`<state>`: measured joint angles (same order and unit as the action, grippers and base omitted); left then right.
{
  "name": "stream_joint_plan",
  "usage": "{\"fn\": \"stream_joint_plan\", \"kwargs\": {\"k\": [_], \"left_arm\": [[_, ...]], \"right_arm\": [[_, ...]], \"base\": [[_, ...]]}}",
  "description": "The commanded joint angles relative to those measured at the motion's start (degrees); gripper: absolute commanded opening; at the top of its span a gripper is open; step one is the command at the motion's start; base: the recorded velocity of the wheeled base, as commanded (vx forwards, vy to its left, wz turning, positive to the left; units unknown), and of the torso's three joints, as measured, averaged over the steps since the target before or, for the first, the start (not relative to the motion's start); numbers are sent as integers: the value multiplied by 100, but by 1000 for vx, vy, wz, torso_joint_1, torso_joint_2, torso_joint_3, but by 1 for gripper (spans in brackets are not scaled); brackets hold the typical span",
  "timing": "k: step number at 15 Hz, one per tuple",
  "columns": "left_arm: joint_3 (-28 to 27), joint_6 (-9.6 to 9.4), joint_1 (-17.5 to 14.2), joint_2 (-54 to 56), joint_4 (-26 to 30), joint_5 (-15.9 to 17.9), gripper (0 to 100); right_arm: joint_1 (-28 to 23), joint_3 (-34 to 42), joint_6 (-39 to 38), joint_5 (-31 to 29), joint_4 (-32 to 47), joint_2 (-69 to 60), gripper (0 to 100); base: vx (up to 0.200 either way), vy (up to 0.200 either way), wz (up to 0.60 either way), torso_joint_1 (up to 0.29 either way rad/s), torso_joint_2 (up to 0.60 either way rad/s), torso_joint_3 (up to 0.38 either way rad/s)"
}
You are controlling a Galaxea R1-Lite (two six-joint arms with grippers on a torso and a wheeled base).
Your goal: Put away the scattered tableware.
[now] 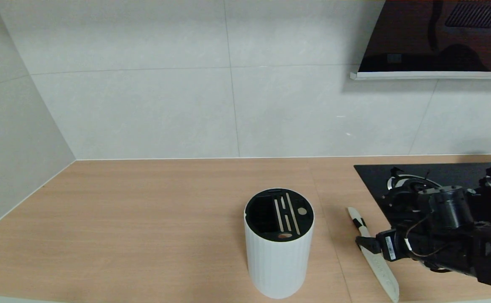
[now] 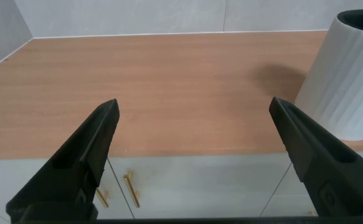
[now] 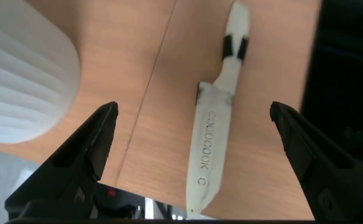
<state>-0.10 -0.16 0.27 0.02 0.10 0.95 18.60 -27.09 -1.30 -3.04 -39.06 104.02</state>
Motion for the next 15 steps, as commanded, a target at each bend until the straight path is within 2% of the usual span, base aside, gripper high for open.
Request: {"fn": "stream_joint_plan", "kwargs": {"k": [1,3,7,15], "left_arm": [[1,-2,0,-2,-1,2,100],[1,-2,0,-2,-1,2,100],[1,-2,0,-2,-1,2,100],[1,-2,0,-2,-1,2,100]], "right_arm": [[-15,-42,-10,-101,-506,892,100],[-50,-16,-28,-364,-981,1375,100],[-146,-16,-186,-426,-1816,2096,100],[-261,-165,-327,-523,-1860,2430,100]], "base": [[0,0,0,0,0,0],[0,0,0,0,0,0],[0,0,0,0,0,0],[0,0,0,0,0,0]]}}
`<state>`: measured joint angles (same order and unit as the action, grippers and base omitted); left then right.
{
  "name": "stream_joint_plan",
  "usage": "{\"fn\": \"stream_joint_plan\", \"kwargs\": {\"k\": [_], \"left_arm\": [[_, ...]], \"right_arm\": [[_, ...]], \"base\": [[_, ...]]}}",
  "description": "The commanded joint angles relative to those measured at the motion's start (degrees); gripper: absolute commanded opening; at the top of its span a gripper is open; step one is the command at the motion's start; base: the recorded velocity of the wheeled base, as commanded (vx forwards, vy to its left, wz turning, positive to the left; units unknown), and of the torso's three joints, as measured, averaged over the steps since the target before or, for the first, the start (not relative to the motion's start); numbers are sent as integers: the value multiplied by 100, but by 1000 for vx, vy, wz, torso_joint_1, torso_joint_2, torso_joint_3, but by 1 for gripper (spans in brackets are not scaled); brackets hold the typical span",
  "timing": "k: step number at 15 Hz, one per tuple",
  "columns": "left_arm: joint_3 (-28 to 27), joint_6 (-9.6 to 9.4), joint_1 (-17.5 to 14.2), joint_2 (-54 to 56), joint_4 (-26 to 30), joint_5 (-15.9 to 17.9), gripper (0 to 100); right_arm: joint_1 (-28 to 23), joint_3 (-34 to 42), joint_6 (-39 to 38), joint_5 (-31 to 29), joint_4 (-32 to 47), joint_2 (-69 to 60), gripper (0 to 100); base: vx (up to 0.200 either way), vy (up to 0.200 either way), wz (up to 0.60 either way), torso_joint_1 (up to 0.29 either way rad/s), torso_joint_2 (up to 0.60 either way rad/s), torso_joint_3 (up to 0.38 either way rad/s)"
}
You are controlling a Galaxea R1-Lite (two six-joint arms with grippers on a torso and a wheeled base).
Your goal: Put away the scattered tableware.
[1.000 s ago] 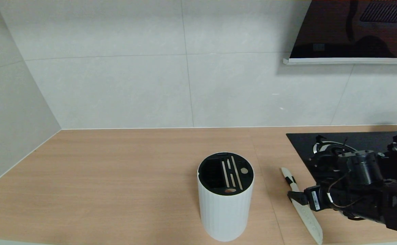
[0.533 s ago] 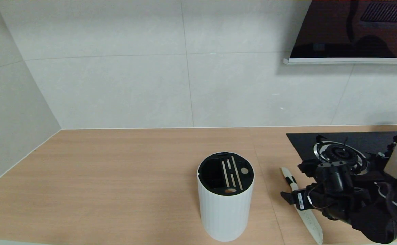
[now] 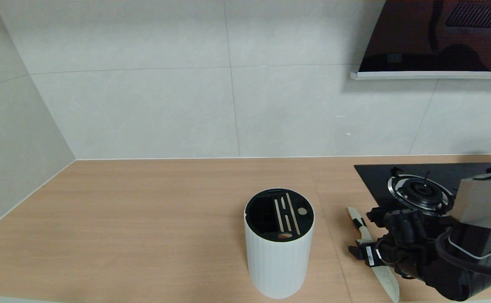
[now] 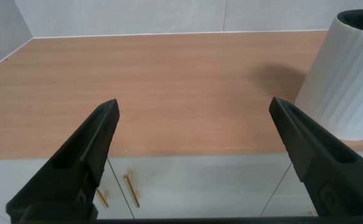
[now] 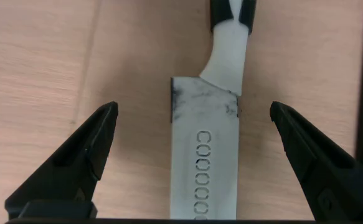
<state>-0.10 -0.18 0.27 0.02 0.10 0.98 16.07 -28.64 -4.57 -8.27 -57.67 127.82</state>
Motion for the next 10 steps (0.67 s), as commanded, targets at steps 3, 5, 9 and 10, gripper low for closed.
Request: {"fn": "stream_joint_plan", "kwargs": {"k": [3,5,9,10], "left_arm": [[1,1,0,-2,-1,-1,100],[1,1,0,-2,-1,-1,100],[1,1,0,-2,-1,-1,100],[1,1,0,-2,-1,-1,100]], "right_arm": [[-7,-28,0,-17,2,68,100],[-7,-54,0,-17,2,85,100],[-16,-54,-9,-17,2,85,0],[-16,-46,-9,-17,2,59,0]], "base": [[0,0,0,0,0,0],[0,0,0,0,0,0],[0,0,0,0,0,0],[0,0,0,0,0,0]]}}
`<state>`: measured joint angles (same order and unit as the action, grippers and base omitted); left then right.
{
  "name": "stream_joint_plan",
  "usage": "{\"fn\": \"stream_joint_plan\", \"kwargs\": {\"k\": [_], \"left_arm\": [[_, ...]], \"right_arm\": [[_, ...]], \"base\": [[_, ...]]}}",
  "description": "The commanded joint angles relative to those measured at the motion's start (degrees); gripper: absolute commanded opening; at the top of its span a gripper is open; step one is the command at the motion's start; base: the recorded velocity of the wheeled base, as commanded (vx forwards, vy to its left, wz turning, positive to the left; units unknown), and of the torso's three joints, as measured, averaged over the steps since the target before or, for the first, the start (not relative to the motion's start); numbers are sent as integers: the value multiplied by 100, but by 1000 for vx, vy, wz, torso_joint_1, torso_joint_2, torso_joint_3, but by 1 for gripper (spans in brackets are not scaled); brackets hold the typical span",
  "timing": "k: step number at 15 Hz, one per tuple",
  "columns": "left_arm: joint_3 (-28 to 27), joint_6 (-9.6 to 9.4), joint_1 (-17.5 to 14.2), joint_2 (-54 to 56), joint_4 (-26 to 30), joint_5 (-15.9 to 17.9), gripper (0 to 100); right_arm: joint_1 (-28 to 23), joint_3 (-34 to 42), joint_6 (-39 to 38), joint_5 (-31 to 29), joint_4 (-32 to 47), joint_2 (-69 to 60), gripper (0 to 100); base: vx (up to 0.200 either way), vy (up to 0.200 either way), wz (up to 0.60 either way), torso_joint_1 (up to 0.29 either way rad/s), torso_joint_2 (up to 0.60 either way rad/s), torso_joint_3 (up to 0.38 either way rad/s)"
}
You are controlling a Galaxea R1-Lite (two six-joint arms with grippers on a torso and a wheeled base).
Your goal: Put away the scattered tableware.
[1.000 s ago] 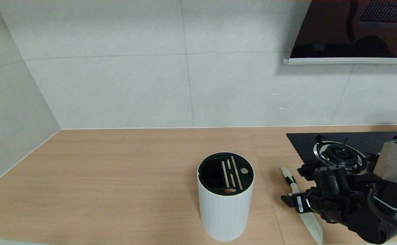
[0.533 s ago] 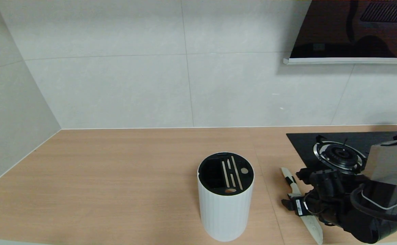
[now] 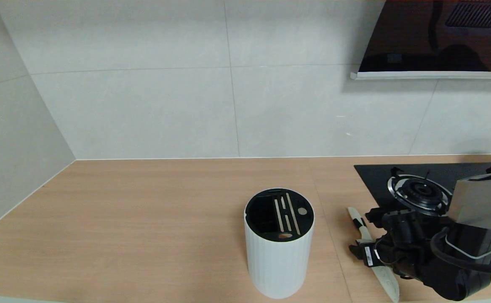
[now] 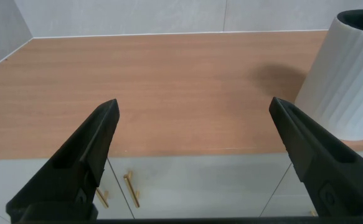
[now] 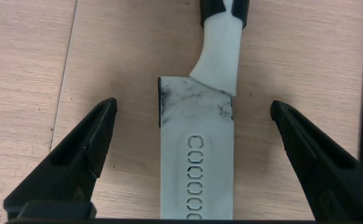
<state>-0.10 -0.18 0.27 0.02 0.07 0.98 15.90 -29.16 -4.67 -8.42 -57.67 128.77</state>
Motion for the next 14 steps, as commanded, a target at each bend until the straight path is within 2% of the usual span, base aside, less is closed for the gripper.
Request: {"fn": "stream_joint_plan", "kwargs": {"k": [1,8,13,14], "left_arm": [[1,1,0,-2,1,-1,100],[1,1,0,-2,1,-1,100],[1,1,0,-2,1,-1,100],[1,-8,0,-2,1,-1,100]], "right_arm": [[1,7,1,-1,2,-45,0],[-8,33,1,-1,2,-194,0],[10,121,-25,-1,72,-774,0],[63,191,-25,-1,169,-1328,0]], "base": [[0,0,0,0,0,0],[0,0,0,0,0,0],[0,0,0,0,0,0],[0,0,0,0,0,0]]}}
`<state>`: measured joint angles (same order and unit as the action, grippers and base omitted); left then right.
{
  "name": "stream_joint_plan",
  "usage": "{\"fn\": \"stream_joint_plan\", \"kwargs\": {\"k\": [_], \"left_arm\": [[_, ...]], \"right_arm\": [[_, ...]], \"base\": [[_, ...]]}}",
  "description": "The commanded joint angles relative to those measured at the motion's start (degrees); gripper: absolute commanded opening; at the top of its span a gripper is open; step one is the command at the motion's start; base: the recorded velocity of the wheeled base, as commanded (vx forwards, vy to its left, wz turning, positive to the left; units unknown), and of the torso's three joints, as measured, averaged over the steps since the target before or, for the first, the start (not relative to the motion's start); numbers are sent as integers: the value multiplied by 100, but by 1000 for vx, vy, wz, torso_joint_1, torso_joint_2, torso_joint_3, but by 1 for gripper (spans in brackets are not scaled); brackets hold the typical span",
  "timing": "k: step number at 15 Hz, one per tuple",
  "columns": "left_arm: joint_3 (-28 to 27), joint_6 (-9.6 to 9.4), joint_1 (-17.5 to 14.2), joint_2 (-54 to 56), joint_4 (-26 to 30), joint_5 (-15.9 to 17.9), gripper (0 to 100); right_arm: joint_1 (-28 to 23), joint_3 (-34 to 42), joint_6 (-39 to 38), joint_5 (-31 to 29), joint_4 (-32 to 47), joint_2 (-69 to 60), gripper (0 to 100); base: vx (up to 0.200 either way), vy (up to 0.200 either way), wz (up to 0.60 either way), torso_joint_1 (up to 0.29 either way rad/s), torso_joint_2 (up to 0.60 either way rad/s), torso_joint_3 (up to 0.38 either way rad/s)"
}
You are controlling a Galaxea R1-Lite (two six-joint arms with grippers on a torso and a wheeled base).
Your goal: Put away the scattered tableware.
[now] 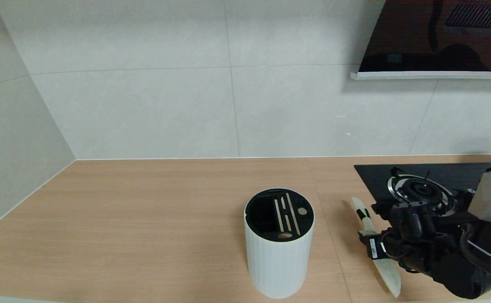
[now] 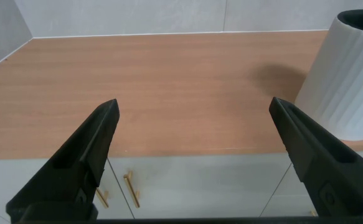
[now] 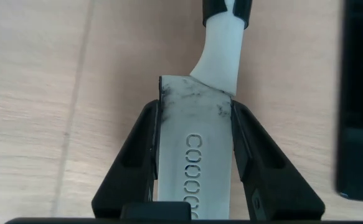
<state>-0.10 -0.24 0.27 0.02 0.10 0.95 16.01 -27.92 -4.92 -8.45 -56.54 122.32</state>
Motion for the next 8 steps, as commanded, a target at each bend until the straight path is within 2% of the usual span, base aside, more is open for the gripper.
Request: {"fn": "stream_joint_plan", "kwargs": {"k": [1,4,8], "left_arm": [[1,-2,0,-2,-1,2,100],[1,7,0,-2,-1,2,100],[1,-37,0,-2,-36,19,100]], "right_arm": [[69,76,0,1,170,-885,0],[263,181,0,19,591,-1799,0],[447,392,44,54,609,-2318,0]], "base": [[0,0,0,0,0,0],[0,0,0,0,0,0],[0,0,0,0,0,0]]}}
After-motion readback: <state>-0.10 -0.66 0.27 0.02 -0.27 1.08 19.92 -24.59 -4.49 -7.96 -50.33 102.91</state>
